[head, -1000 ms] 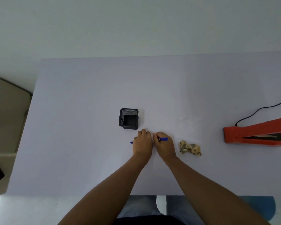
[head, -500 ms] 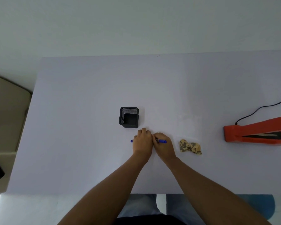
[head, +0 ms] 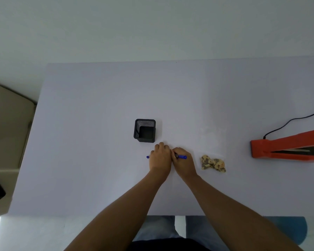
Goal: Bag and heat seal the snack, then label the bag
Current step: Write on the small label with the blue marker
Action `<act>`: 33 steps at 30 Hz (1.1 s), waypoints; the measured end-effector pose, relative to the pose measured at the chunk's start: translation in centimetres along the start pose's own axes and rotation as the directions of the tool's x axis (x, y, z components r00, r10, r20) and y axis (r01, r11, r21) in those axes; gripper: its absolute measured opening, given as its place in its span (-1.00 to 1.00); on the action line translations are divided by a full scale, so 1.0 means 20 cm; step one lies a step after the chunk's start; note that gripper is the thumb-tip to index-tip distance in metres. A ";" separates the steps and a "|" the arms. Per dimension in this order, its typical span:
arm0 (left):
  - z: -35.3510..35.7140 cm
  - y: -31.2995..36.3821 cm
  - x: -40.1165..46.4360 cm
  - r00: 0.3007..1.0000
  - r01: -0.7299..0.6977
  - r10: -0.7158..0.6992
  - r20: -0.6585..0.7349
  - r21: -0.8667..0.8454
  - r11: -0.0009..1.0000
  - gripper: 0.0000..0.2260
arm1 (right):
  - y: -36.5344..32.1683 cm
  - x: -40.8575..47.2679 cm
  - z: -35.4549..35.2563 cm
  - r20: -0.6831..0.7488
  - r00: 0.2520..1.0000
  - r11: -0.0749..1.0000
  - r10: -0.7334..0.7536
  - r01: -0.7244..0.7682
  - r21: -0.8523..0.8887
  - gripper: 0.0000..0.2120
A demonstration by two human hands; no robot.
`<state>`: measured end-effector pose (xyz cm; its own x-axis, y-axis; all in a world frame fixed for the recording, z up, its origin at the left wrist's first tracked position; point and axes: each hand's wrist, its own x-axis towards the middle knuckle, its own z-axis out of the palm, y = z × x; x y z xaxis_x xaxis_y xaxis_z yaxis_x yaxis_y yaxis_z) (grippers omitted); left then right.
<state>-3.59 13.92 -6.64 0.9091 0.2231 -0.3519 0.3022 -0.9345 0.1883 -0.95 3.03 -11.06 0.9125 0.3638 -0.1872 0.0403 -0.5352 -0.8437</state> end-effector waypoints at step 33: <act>0.02 0.00 0.00 1.000 -0.007 0.007 -0.012 0.007 1.000 -0.80 | -0.02 -0.04 -0.02 -0.006 1.000 0.998 0.024 -0.024 0.055 -0.74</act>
<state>-3.81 13.83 -7.07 0.9147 0.2194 -0.3394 0.2934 -0.9380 0.1843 -1.54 2.66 -10.40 0.9155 0.3463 -0.2049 -0.0042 -0.5009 -0.8655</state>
